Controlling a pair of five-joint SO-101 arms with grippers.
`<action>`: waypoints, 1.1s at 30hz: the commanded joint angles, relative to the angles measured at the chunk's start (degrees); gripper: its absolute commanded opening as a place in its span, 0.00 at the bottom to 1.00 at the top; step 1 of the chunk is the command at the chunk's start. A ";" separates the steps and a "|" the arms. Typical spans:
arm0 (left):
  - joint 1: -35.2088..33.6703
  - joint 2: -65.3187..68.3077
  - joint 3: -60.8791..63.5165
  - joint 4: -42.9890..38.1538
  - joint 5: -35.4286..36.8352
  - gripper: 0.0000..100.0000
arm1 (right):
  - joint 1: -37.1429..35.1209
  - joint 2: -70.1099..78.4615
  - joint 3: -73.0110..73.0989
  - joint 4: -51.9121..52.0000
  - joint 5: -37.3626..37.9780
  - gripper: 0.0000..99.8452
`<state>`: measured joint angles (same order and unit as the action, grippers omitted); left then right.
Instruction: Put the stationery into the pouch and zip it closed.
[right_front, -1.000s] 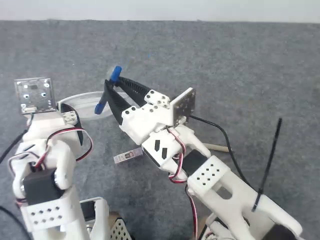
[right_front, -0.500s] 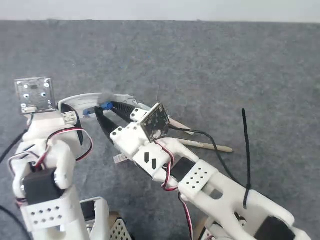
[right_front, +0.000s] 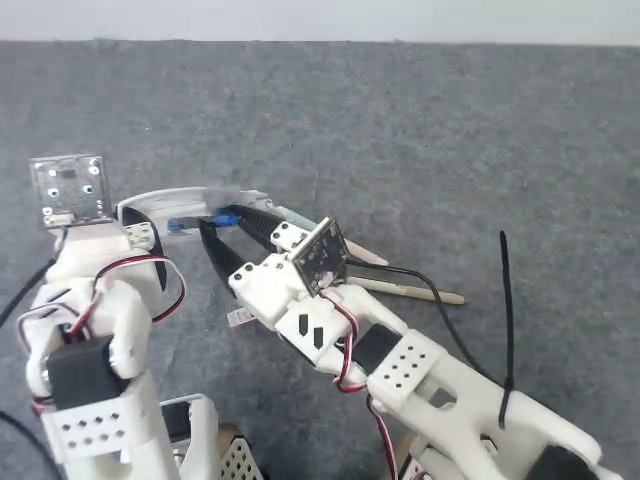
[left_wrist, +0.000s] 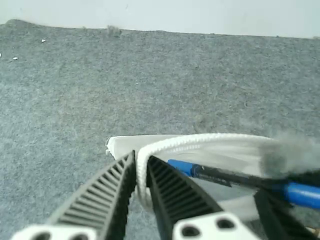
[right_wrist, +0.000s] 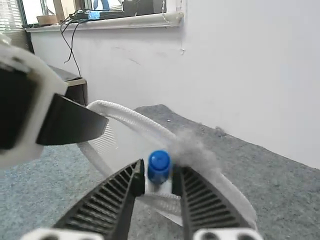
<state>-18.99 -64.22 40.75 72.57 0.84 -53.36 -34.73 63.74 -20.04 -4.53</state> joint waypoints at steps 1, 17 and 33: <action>0.53 1.23 0.40 -0.97 0.70 0.01 | -0.57 -4.26 -1.49 6.46 0.70 0.24; 0.53 1.23 0.40 -0.97 0.70 0.01 | -0.31 -17.63 -9.05 35.30 0.62 0.25; 0.26 1.23 0.40 -0.79 0.70 0.01 | 1.63 -19.12 -22.59 65.01 0.88 0.25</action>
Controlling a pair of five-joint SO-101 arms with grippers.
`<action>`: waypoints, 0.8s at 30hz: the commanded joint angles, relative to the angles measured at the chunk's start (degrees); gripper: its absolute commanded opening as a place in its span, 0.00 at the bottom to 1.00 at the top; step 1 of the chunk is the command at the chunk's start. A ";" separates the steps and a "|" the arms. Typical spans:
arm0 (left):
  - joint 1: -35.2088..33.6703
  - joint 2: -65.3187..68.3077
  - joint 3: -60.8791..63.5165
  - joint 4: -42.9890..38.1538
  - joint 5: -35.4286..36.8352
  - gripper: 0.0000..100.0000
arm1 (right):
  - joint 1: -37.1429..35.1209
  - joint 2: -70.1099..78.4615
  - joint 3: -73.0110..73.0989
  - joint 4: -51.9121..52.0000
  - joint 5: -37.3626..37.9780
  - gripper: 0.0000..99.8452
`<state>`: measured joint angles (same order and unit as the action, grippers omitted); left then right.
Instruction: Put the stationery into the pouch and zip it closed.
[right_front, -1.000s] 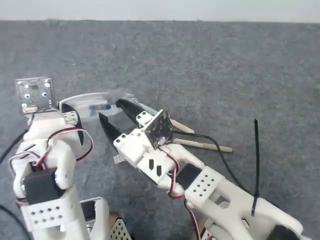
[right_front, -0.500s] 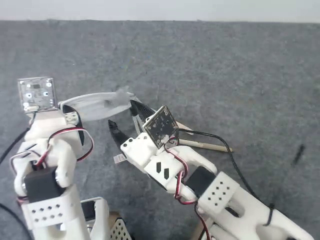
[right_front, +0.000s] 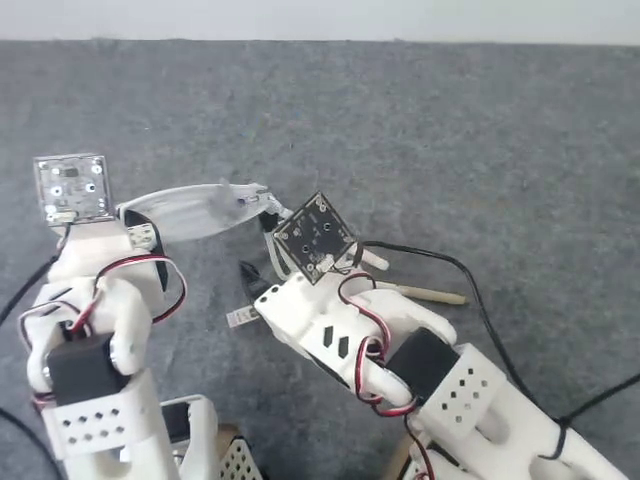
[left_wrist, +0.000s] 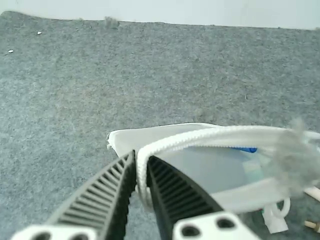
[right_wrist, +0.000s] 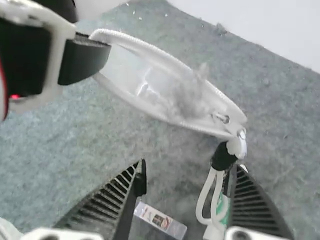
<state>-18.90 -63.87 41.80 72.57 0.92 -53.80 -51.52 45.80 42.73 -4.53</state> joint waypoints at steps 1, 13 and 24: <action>0.18 0.88 -0.66 -0.79 0.62 0.01 | 3.21 -2.33 -5.27 2.77 0.88 0.25; 0.09 0.88 -0.66 -0.79 0.62 0.01 | 13.14 -1.71 -11.78 12.09 0.88 0.25; 0.09 0.88 -0.66 -0.79 0.62 0.01 | 13.32 -1.71 -12.66 13.93 0.53 0.25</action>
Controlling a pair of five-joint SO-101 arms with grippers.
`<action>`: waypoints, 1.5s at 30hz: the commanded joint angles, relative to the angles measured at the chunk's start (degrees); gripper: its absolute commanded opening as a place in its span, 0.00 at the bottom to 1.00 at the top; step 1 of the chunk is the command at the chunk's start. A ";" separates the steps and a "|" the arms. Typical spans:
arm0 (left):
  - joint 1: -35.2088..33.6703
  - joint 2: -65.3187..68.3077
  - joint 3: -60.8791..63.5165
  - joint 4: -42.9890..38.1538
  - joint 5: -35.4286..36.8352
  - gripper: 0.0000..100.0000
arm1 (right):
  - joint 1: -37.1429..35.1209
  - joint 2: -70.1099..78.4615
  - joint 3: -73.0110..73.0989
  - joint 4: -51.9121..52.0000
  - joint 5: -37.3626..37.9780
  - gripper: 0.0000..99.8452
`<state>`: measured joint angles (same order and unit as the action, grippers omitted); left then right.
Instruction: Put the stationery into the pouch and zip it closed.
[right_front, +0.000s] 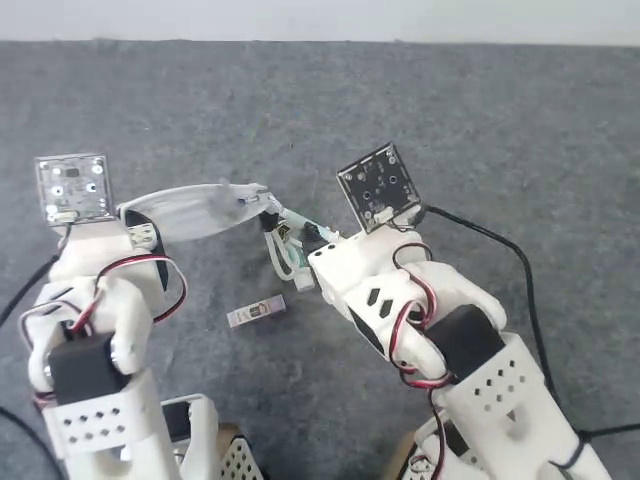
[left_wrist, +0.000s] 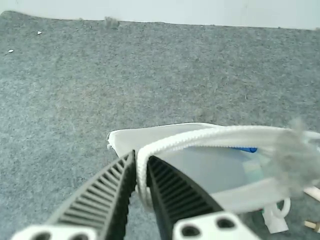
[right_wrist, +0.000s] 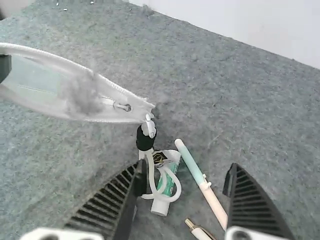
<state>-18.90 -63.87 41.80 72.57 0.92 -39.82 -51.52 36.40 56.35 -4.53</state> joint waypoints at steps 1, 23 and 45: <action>0.09 0.88 -0.40 -0.88 0.62 0.01 | -0.48 -1.71 -3.25 0.31 0.53 0.25; -8.35 0.79 1.80 -4.66 0.26 0.01 | 5.41 37.14 -19.16 4.53 1.14 0.21; -11.60 0.53 4.26 -6.24 0.26 0.01 | 5.49 64.13 -28.31 -13.85 14.07 0.21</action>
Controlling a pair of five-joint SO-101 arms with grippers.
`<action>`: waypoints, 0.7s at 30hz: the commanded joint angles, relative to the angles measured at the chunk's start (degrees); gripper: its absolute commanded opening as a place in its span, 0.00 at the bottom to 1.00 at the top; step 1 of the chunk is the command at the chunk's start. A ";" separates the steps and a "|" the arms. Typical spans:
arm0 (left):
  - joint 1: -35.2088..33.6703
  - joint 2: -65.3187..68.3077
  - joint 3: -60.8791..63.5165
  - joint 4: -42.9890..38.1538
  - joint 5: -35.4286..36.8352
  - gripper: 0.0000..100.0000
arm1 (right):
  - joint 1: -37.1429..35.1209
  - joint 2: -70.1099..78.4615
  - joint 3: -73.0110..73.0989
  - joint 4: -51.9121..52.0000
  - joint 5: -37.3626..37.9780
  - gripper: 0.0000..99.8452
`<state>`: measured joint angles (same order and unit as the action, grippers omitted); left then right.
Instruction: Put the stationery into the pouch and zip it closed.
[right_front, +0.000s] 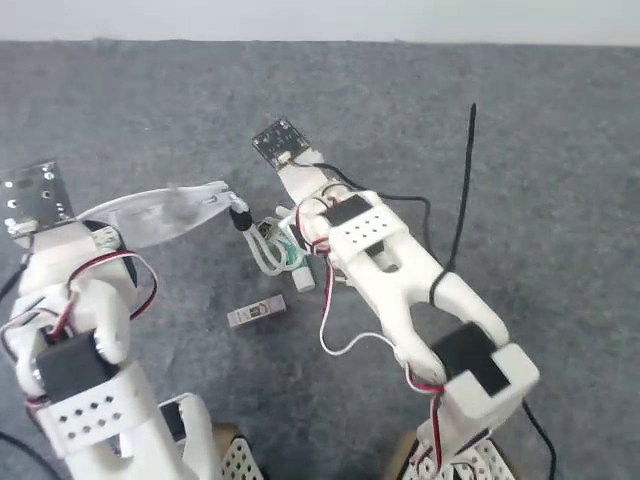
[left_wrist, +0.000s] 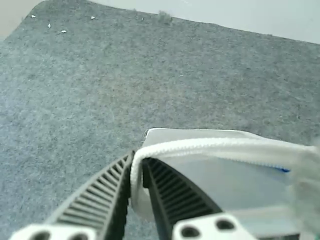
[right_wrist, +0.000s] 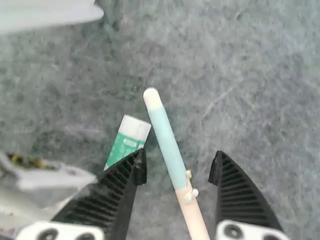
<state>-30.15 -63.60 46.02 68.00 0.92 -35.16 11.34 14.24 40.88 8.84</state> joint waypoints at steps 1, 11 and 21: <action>-0.35 0.26 0.04 -1.67 0.26 0.01 | 0.84 2.86 -7.56 2.42 0.62 0.21; -0.44 0.26 0.04 -1.67 0.26 0.01 | 3.21 15.43 -16.62 4.88 0.70 0.21; -0.44 0.35 0.13 -1.67 0.26 0.01 | 4.18 19.56 -21.45 11.21 0.62 0.02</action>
<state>-30.15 -63.78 46.46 68.00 0.92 -31.91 31.12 -4.13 51.25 8.92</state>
